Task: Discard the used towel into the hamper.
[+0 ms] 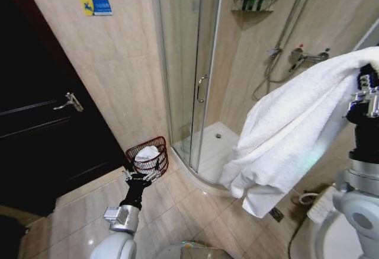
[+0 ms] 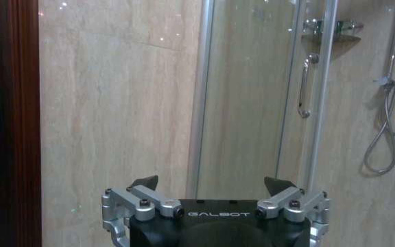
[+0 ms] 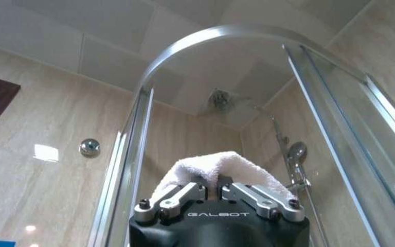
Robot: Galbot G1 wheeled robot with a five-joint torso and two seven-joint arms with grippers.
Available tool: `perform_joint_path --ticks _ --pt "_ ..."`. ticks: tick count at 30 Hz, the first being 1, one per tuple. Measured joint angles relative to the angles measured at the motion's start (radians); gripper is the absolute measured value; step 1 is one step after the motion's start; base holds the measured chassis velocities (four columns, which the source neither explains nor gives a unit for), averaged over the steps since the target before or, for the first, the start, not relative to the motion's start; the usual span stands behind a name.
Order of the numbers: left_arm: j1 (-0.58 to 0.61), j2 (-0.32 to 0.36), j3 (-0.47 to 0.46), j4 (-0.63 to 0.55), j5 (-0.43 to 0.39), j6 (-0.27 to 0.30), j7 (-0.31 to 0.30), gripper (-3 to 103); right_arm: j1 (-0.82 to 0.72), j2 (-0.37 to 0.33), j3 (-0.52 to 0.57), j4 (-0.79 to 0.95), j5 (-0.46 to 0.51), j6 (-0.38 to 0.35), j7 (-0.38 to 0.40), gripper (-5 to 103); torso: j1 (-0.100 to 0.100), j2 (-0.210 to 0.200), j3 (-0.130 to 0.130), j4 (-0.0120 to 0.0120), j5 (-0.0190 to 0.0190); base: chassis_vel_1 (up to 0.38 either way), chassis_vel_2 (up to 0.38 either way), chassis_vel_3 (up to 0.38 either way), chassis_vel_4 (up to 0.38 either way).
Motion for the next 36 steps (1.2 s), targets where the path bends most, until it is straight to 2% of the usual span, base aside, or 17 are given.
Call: perform_joint_path --ticks 12,24,29,31,36 --pt "0.000 0.000 0.000 0.000 0.000 0.000 0.000 100 0.000 -0.003 -0.003 0.000 -0.001 0.000 0.001 8 -0.001 0.000 0.000 0.0002 -0.0002 0.092 0.064 -0.073 -0.073" --pt "0.000 0.000 0.000 0.000 0.000 0.000 0.000 100 0.003 -0.001 -0.011 0.000 -0.001 -0.001 0.005 8 0.000 0.000 0.000 0.0002 0.0002 0.228 0.248 -0.250 -0.238" --pt "0.000 0.001 0.000 0.000 0.000 0.000 0.000 100 0.005 -0.001 -0.019 0.000 0.001 0.000 0.008 8 0.000 -0.001 0.000 0.0001 -0.0010 0.196 0.192 -0.183 -0.189" --pt "0.000 0.001 0.000 0.000 0.000 0.000 0.000 100 0.007 -0.001 -0.023 0.000 0.000 0.000 0.008 8 0.000 -0.001 0.000 0.0008 0.0001 0.078 0.046 -0.024 -0.010" --pt "0.000 0.000 0.000 0.000 0.000 0.000 0.000 100 0.007 0.000 -0.028 0.000 -0.003 0.000 0.007 8 0.000 -0.001 0.000 0.0004 0.0005 -0.028 -0.012 0.025 0.039"
